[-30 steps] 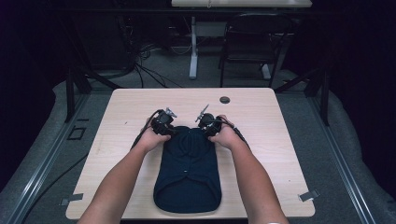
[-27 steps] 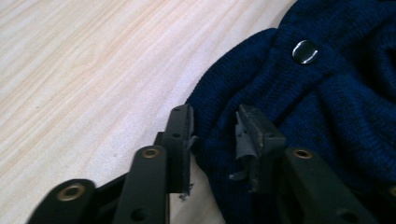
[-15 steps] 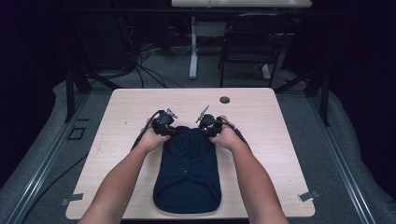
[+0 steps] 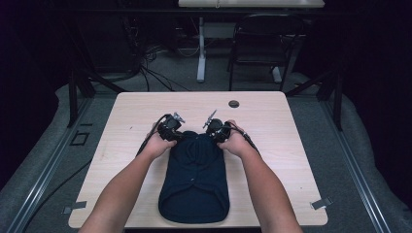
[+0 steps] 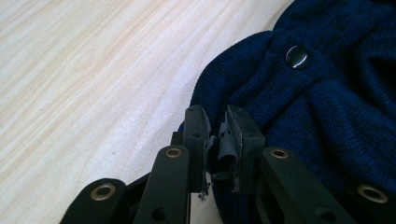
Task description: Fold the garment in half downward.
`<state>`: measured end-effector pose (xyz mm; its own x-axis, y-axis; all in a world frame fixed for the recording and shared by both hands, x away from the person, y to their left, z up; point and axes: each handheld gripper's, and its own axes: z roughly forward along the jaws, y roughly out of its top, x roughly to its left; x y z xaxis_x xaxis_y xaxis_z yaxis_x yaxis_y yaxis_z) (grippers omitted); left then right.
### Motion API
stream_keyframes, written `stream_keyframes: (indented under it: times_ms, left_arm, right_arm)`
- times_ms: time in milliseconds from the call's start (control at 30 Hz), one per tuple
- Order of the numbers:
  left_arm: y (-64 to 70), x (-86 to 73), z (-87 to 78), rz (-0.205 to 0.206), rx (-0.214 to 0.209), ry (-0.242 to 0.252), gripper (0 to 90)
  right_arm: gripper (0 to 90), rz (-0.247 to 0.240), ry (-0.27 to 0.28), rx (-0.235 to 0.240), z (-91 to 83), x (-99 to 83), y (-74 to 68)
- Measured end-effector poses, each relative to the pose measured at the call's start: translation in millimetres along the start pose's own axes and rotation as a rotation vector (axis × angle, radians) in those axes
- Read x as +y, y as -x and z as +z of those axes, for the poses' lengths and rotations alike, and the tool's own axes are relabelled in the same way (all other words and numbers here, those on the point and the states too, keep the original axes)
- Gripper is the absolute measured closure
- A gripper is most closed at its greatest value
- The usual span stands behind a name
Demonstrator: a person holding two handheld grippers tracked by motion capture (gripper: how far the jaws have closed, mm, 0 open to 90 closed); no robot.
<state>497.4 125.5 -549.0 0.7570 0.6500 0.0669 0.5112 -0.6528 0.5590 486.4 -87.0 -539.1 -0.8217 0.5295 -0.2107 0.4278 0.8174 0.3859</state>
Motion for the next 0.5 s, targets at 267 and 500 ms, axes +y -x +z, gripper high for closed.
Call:
stream_keyframes:
  times_ms: [267,500]
  left_arm:
    - [0.2,3.5,-13.5,0.004,0.008,0.024,79.0]
    - [0.8,5.0,-27.3,0.013,0.012,0.057,79.0]
  right_arm:
    - [79.1,-0.004,0.028,0.004,-15.3,4.5,2.5]
    - [79.1,-0.014,0.068,0.005,-28.5,4.0,3.9]
